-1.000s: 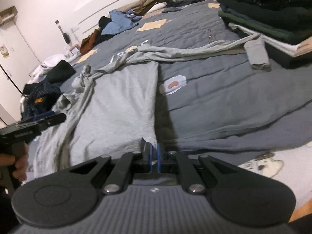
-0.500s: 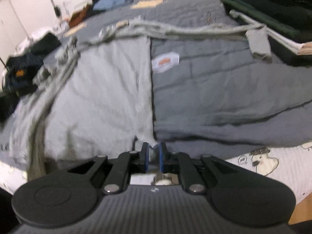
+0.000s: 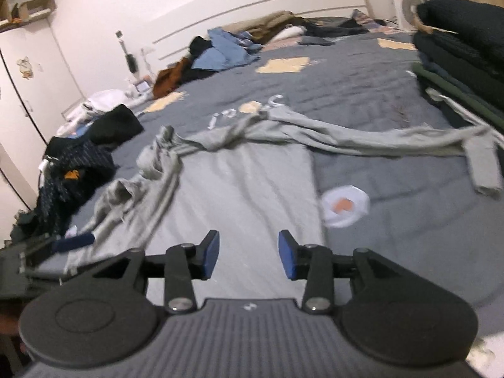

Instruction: Fold clothes

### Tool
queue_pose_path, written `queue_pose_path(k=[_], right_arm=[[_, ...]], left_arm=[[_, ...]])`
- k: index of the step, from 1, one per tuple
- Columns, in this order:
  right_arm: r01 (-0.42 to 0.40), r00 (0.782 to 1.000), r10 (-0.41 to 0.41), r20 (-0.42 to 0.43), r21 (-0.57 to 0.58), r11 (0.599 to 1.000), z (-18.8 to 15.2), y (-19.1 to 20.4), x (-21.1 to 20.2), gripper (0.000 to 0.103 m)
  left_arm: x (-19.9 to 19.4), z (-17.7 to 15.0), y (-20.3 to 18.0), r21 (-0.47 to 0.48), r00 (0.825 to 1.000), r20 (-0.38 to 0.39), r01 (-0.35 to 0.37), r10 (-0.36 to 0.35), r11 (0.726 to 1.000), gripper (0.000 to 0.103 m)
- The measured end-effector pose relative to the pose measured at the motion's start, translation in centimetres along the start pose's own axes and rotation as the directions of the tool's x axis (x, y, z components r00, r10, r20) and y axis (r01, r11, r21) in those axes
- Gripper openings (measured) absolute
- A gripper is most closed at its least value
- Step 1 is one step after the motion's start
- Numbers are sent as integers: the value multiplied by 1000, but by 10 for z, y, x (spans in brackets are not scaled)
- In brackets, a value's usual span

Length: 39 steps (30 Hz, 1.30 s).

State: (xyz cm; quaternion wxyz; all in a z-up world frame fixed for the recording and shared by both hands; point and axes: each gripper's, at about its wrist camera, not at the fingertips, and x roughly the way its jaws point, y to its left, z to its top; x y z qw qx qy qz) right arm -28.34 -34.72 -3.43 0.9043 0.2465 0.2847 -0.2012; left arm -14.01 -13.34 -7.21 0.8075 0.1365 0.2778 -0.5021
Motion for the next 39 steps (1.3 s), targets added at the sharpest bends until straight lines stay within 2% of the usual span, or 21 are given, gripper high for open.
queue_pose_path(k=[5,11,15,21,24,30,33,39], right_arm=[[-52,999,52,-4,-4,999,-4,13,23,41],[-65,998,65,-21,22,998,-11,16,34,41],[-82,997,82,-11,34,996,-7,22,35,41],[-117,993,117,-18,40,992,-1,30,32,42],[-138,990,139,-19,45,989,3,34,32,42],[-171,984,169,-60,-22,985,7,50,35,44],[-206,975,205,-86,-7,978,8,55,36,45],[-268,944,255,-208,-37,963,8,73,37,45]], left_arm=[[-2,-6,8,-13,999,-7,-31,31,999,80],[-4,-11,19,-69,996,-11,-88,88,994,80],[-8,-12,26,-72,993,-14,-119,118,990,80],[-18,-21,31,-75,990,-50,-134,130,988,80],[-28,-29,28,-70,990,-82,-117,111,991,80],[-52,-44,17,-96,986,-120,-125,113,988,80],[-64,-48,13,-104,981,-146,-144,128,984,80],[-80,-60,13,-153,964,-242,-152,112,977,80]])
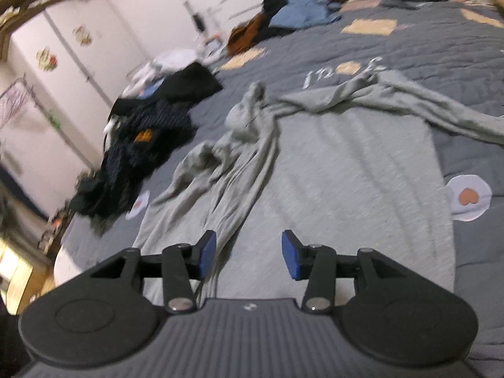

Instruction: Fold clothes

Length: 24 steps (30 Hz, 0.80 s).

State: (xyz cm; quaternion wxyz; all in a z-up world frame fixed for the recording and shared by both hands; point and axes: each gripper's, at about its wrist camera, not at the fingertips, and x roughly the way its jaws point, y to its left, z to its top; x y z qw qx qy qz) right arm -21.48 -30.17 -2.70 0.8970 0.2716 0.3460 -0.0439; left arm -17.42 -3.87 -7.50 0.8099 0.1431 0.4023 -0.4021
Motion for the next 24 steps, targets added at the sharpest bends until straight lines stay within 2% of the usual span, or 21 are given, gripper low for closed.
queue_pose_path(k=[10,18,24], right_arm=[[-42,981,30,-190,-58,997,-2,19,13,45],[-56,972,32,-231,-97,994,-5,26,18,45],[-73,954,25,-298,-150,986,-14,31,22,45]], left_arm=[[9,-24,4,-60,987,-155,20,-29,998,80],[18,-44,2,-75,960,-276,20,-40,997,79],[19,-51,1,-82,950,-307,30,-53,996,79]])
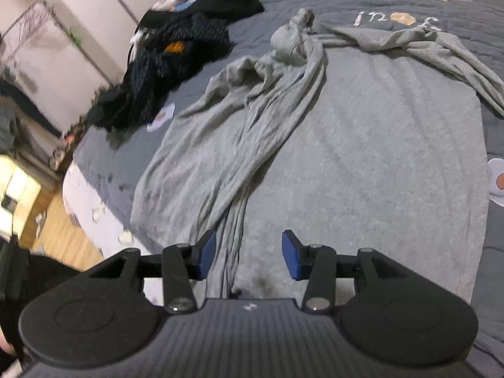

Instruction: Fold clothes

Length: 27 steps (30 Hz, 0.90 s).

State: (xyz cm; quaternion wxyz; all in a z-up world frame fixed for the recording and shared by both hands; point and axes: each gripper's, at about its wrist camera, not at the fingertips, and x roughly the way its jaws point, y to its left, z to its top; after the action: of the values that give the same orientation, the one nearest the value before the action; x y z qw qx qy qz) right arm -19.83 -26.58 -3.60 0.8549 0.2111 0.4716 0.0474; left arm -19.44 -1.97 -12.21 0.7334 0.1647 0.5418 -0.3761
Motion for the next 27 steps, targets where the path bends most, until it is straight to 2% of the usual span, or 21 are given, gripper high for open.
queue_pose_path(k=[10,16,24,26,27], right_arm=[[-26,992,13,-122,-106,994,-13,19,10,45],[-22,990,4,-144,-128,992,-17,22,12,45],[-36,988,15,-151,-138,990,-17,24,12,45],[-40,988,19,-150,-135,990,-17,23,11,45],[-42,989,21,-149,-133,990,-17,23,11,45]], left_arm=[[7,-6,2,-6,1000,-6,-2,2,1000,80],[16,-6,4,-1,1000,-6,-15,15,1000,73],[26,-3,3,6,1000,0,-25,26,1000,73],[27,-2,1,20,999,12,-38,38,999,69],[27,-3,0,28,999,20,-43,43,999,61]])
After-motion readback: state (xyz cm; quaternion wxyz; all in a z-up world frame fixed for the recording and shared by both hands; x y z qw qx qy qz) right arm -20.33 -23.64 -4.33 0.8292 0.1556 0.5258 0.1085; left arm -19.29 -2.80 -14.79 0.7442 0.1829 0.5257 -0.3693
